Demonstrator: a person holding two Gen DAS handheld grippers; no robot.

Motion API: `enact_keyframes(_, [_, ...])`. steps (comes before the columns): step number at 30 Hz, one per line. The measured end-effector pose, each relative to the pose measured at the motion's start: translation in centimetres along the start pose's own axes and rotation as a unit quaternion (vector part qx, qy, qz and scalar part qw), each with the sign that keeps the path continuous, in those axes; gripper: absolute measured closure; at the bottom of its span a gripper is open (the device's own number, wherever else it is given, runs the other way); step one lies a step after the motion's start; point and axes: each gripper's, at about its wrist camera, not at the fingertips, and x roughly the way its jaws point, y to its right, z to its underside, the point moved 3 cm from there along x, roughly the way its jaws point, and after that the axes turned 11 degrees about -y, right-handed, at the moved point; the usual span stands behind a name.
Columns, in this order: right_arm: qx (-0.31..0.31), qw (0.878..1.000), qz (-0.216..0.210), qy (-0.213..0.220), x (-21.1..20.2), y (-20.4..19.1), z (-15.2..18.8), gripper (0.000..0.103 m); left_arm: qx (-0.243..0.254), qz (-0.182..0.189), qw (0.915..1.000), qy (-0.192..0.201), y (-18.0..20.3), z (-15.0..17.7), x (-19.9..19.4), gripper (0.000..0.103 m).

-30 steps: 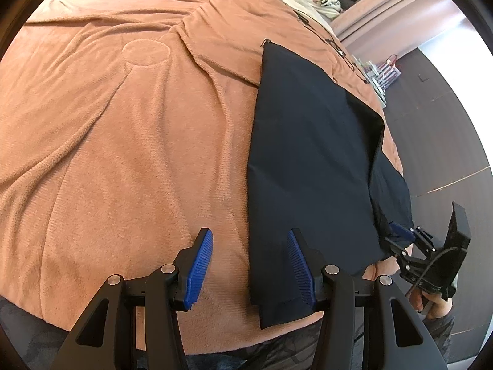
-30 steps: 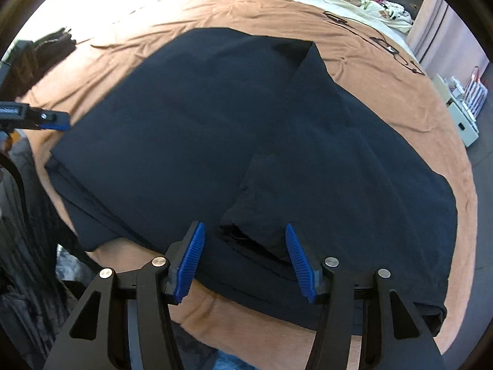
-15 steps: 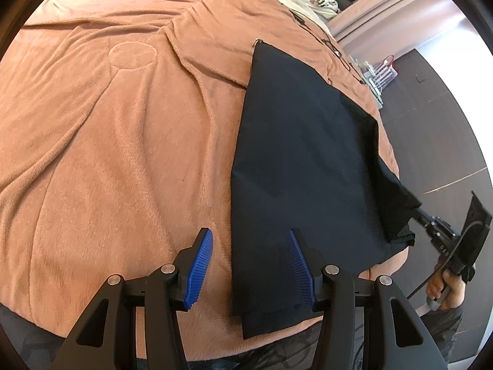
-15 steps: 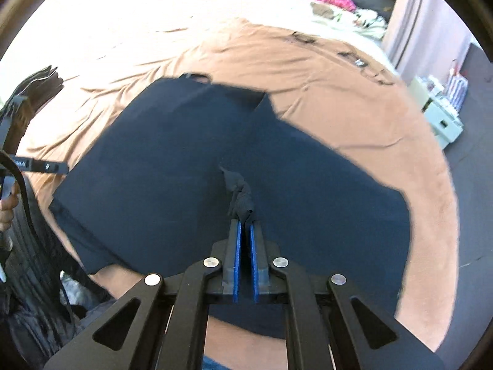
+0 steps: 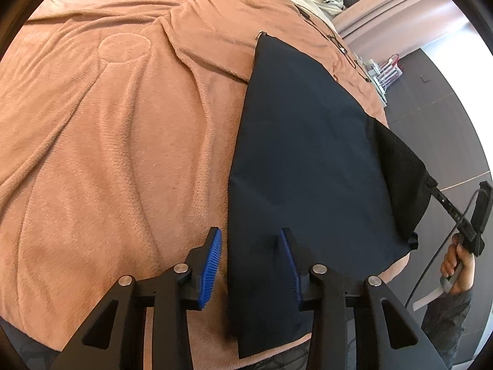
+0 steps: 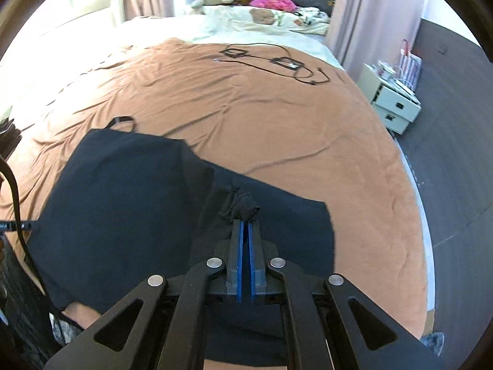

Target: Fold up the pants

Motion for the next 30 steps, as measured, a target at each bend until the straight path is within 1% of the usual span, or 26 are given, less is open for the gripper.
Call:
enact_keyframes(7, [0.034, 0.999, 0.018, -0.015, 1.9, 2.0, -2.4, 0.103, 0.003, 0.007, 1.0000, 0.000, -0.1, -0.3, 0.3, 0.063])
enact_keyframes(11, [0.059, 0.997, 0.044, -0.018, 2.4, 3.4, -3.7, 0.103, 0.005, 0.007, 1.0000, -0.001, -0.3, -0.3, 0.5, 0.063])
enact_keyframes(15, [0.101, 0.994, 0.022, -0.031, 3.4, 4.8, -4.1, 0.100, 0.004, 0.008, 1.0000, 0.000, -0.3, -0.4, 0.4, 0.063])
enact_keyframes(17, [0.112, 0.993, -0.006, -0.030, 3.6, 4.9, -3.8, 0.100, 0.003, 0.009, 1.0000, 0.001, -0.4, -0.4, 0.3, 0.063])
enact_keyframes(18, [0.113, 0.993, -0.028, -0.032, 3.9, 4.5, -3.5, 0.100, 0.002, 0.009, 1.0000, 0.000, -0.5, -0.4, 0.4, 0.063])
enact_keyframes(20, [0.108, 0.992, -0.045, -0.046, 4.8, 4.4, -3.1, 0.093, 0.002, 0.009, 1.0000, 0.000, -0.6, -0.4, 0.4, 0.063])
enact_keyframes(21, [0.106, 0.992, -0.047, -0.054, 5.4, 4.2, -2.8, 0.082, 0.001, 0.009, 1.0000, 0.000, -0.6, -0.4, 0.4, 0.063])
enact_keyframes(22, [0.108, 0.991, -0.050, -0.060, 6.0, 4.0, -2.6, 0.066, 0.001, 0.008, 1.0000, 0.000, -0.6, -0.5, 0.4, 0.063])
enact_keyframes(24, [0.117, 0.990, -0.060, -0.057, 6.5, 4.3, -2.6, 0.050, 0.003, 0.007, 1.0000, 0.000, -0.5, -0.5, 0.3, 0.063])
enact_keyframes(27, [0.134, 0.987, -0.075, -0.051, 7.3, 4.7, -3.0, 0.049, 0.002, 0.007, 1.0000, 0.000, -0.5, -0.5, 0.2, 0.063])
enact_keyframes(30, [0.135, 0.986, -0.080, -0.060, 8.2, 4.5, -3.1, 0.049, 0.001, 0.007, 1.0000, 0.000, -0.3, -0.6, 0.3, 0.063])
